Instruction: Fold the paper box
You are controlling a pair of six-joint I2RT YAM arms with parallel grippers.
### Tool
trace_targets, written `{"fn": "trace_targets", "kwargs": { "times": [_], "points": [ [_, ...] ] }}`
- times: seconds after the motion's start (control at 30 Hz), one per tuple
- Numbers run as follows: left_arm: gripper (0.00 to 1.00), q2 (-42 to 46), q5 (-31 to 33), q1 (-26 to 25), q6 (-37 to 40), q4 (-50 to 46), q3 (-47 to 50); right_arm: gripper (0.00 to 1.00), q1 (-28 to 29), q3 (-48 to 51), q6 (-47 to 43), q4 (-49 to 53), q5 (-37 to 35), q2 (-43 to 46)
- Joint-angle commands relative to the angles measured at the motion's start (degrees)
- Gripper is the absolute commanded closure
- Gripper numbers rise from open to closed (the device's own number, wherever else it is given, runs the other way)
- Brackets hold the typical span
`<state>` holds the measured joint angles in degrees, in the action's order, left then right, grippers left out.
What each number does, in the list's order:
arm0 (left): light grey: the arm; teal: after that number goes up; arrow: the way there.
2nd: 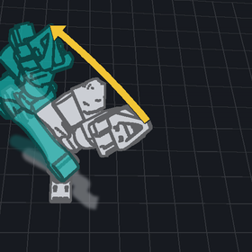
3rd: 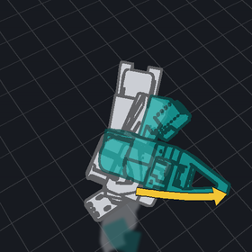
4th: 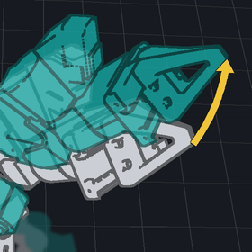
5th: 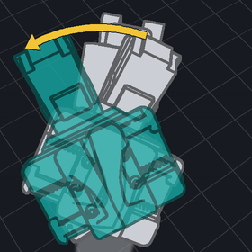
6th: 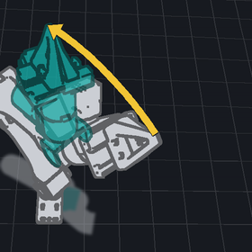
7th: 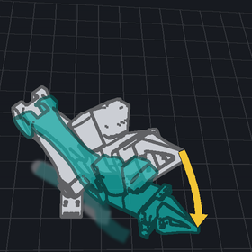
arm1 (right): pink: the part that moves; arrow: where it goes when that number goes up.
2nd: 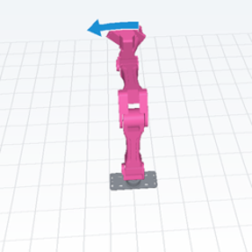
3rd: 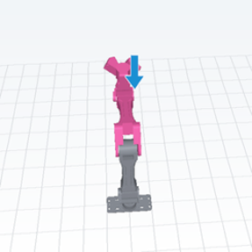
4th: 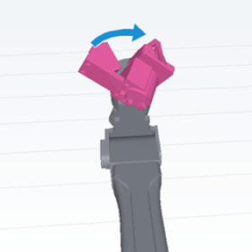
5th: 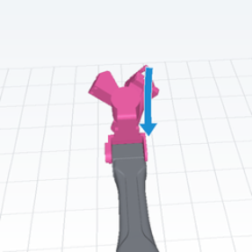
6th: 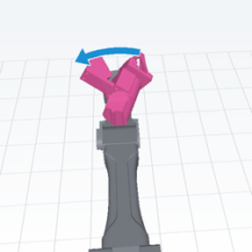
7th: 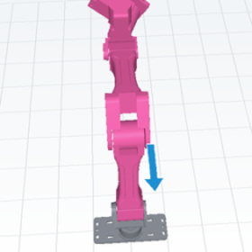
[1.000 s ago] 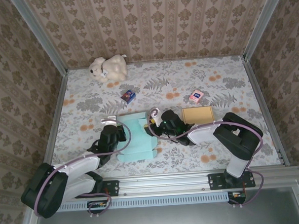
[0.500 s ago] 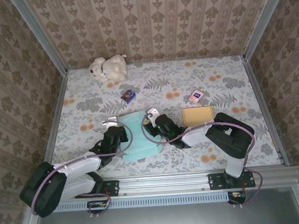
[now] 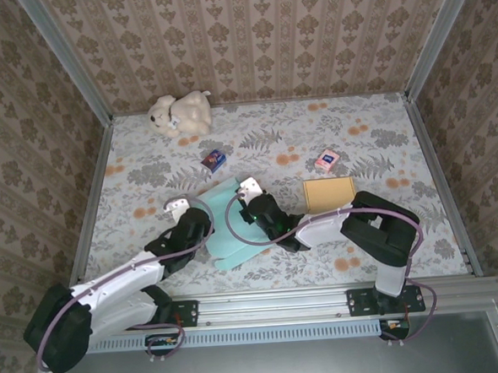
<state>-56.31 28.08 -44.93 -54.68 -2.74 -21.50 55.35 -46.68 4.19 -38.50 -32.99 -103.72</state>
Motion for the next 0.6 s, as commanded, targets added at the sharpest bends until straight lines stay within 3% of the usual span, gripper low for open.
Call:
{"fn": "trace_targets", "kwargs": {
  "times": [0.0,0.1,0.37,0.43,0.57],
  "points": [
    [1.00,0.8,6.7,-2.5,-13.7,-13.2,-5.8,0.80,-0.2,-1.5,-0.8,5.3,-13.7,-1.4],
    [1.00,-1.3,9.3,-4.8,-19.0,-20.2,-9.5,0.81,-0.1,-3.1,-0.8,8.7,-19.7,-1.7],
    [1.00,-5.1,9.8,-8.8,-21.6,-18.6,-12.1,0.80,-0.2,-6.4,-2.6,13.4,-29.6,-3.0],
    [1.00,-6.1,10.2,-9.6,-21.7,-18.8,-13.0,0.80,-0.2,-5.7,-1.8,12.6,-25.2,-2.1],
    [1.00,-7.6,11.2,-9.8,-21.7,-18.8,-13.7,0.76,-0.4,-3.9,1.4,12.1,-7.5,0.7]
  ]
}}
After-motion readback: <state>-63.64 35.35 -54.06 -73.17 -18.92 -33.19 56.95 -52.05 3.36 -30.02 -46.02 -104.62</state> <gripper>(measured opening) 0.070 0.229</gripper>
